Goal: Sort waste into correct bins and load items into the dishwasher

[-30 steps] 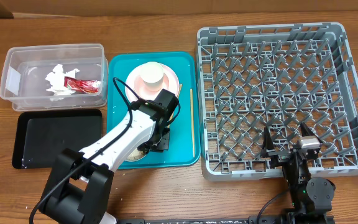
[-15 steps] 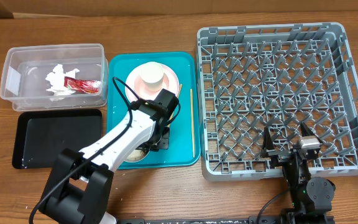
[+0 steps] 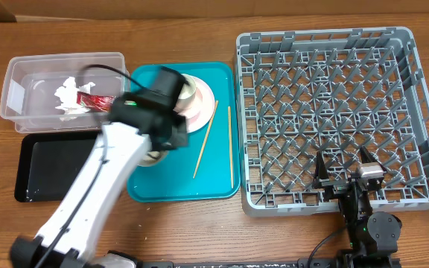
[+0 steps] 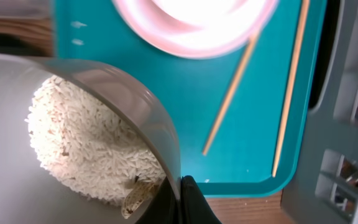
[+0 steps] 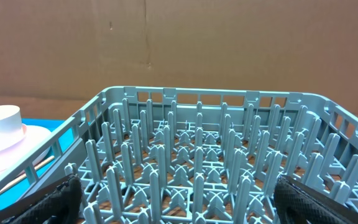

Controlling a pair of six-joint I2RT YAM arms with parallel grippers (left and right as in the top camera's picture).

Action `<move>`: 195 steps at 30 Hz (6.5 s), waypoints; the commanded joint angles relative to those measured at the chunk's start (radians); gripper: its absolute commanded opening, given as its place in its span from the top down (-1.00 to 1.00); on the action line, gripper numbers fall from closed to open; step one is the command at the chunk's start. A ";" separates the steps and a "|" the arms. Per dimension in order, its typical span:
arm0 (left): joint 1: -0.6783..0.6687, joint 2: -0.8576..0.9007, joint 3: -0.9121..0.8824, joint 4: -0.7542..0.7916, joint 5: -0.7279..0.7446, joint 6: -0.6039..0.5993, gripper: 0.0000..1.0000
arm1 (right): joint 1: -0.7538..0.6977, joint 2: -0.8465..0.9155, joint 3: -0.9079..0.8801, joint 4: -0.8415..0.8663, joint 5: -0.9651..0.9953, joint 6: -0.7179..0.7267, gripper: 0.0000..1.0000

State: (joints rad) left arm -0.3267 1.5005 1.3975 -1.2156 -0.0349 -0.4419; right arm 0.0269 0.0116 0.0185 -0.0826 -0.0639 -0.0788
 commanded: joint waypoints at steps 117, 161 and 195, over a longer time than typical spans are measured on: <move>0.113 -0.189 -0.480 0.508 0.187 0.051 0.92 | 0.000 -0.009 -0.011 0.005 -0.002 -0.001 -1.00; -0.087 0.042 -0.059 0.230 0.079 0.093 -0.07 | 0.001 -0.009 -0.010 0.039 -0.004 0.015 -1.00; 0.636 0.042 0.156 0.299 0.218 -0.020 -1.00 | 0.018 1.215 1.391 -0.592 -0.880 0.332 -1.00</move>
State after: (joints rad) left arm 0.2199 1.5394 1.5238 -0.8963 0.1127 -0.4358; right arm 0.0368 1.1233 1.3426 -0.7189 -0.6693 0.1947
